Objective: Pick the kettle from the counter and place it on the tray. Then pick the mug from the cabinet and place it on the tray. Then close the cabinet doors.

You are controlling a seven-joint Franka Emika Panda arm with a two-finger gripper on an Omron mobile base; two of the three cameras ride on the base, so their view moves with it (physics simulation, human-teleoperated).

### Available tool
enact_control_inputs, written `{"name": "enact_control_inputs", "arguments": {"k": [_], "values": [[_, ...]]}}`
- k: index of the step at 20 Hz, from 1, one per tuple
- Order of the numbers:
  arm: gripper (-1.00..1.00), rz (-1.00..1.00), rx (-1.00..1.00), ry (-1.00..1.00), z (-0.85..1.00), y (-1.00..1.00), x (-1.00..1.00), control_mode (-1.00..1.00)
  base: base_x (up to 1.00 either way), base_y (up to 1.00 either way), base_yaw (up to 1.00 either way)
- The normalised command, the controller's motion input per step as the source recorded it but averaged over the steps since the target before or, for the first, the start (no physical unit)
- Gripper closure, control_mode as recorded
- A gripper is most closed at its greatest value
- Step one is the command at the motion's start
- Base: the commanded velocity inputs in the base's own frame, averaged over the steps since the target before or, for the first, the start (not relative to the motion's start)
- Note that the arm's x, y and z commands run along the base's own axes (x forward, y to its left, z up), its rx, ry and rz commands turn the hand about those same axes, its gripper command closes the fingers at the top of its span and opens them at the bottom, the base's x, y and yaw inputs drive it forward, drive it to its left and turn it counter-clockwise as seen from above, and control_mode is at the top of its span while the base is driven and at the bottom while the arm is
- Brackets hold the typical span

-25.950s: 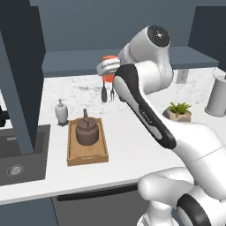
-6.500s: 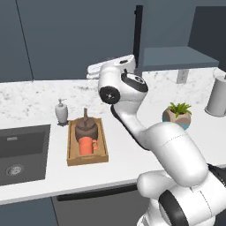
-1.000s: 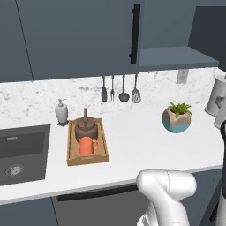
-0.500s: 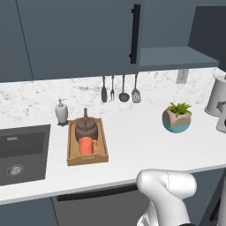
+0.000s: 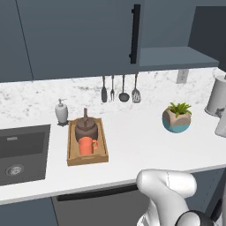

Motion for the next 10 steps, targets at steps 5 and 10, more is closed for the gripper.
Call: {"name": "enact_control_inputs", "arguments": {"k": [5,10], "values": [[1.0,0.0,0.17,0.01,-0.19,-0.3,0.17,-1.0,0.0,0.0,0.0],[1.0,0.0,0.14,0.01,-0.07,-0.36,0.13,-1.0,0.0,0.0,0.0]]}}
